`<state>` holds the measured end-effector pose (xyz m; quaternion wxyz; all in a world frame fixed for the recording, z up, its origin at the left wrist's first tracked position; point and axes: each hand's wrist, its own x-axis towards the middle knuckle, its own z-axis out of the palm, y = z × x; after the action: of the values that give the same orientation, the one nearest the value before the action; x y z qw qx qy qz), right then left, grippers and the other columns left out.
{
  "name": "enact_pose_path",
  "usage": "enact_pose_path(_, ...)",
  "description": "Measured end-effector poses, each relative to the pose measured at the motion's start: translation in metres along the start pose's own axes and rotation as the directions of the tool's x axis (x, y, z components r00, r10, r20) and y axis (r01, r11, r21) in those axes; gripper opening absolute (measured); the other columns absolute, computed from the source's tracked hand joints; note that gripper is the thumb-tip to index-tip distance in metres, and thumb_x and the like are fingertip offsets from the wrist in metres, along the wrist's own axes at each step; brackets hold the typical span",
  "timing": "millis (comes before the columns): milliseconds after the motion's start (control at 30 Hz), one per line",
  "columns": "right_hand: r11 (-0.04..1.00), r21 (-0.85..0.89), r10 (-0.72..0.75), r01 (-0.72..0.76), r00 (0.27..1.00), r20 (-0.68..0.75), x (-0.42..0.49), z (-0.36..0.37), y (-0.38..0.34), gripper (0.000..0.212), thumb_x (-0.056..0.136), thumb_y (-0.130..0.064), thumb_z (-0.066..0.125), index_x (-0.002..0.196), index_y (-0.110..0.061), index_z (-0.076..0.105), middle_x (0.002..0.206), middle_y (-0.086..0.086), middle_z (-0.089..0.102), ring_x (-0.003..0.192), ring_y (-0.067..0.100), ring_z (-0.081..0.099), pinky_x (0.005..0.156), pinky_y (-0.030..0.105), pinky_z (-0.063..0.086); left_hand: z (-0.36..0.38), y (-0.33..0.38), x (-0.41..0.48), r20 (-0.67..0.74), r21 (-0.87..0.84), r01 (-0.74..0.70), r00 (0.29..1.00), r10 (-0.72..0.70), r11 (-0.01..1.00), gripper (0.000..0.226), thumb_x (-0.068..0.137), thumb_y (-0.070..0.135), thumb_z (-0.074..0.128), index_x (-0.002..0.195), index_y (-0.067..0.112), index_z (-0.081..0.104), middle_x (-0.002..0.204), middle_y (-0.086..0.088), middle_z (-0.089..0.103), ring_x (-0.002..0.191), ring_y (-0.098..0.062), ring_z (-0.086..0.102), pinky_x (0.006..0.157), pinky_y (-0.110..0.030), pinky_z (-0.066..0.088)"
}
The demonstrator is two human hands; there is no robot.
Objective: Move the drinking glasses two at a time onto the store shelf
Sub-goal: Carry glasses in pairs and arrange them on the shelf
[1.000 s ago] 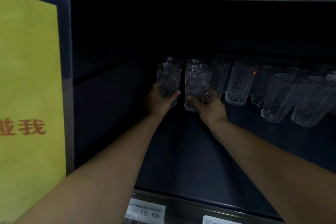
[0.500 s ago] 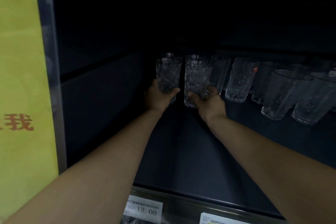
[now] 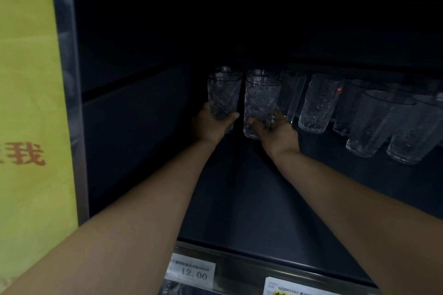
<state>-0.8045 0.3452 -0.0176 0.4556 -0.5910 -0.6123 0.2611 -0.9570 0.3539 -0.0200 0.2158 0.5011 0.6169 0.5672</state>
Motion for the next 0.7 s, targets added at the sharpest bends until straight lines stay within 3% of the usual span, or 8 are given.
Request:
enact_pose_path(333,1.000,-0.001,-0.014,0.014,1.000,-0.004,0.0008,0.0000,0.0024,0.058,0.085,-0.055,0.068,0.133,-0.026,0.054,0.114,-0.001,0.071,0.108,0.019,0.063,0.079,0.021,0.042,0.0000,0.0000,-0.0007,-0.014,0.020,-0.006,1.000,0.006,1.000,0.060,0.077,0.037,0.081,0.125,0.012,0.056,0.121,-0.004,0.065,0.110,-0.020,0.062,0.081,-0.021,0.045)
enact_pose_path(500,1.000,0.008,-0.018,0.018,1.000,0.005,-0.0001,-0.0009,0.0014,0.052,0.084,-0.055,0.069,0.127,-0.028,0.056,0.110,-0.003,0.071,0.105,0.018,0.064,0.080,0.022,0.045,0.0007,-0.0022,0.0009,-0.012,0.025,-0.012,1.000,0.012,1.000,0.062,0.076,0.041,0.082,0.125,0.013,0.057,0.121,-0.004,0.066,0.109,-0.021,0.063,0.087,-0.028,0.052)
enact_pose_path(700,1.000,0.010,-0.018,0.018,1.000,0.004,-0.0010,-0.0011,0.0010,0.053,0.085,-0.054,0.069,0.128,-0.026,0.057,0.115,-0.004,0.070,0.106,0.017,0.063,0.079,0.020,0.041,0.0001,-0.0015,0.0004,-0.014,0.033,-0.007,1.000,0.007,0.999,0.060,0.077,0.040,0.081,0.125,0.013,0.057,0.121,-0.003,0.066,0.109,-0.019,0.063,0.083,-0.023,0.048)
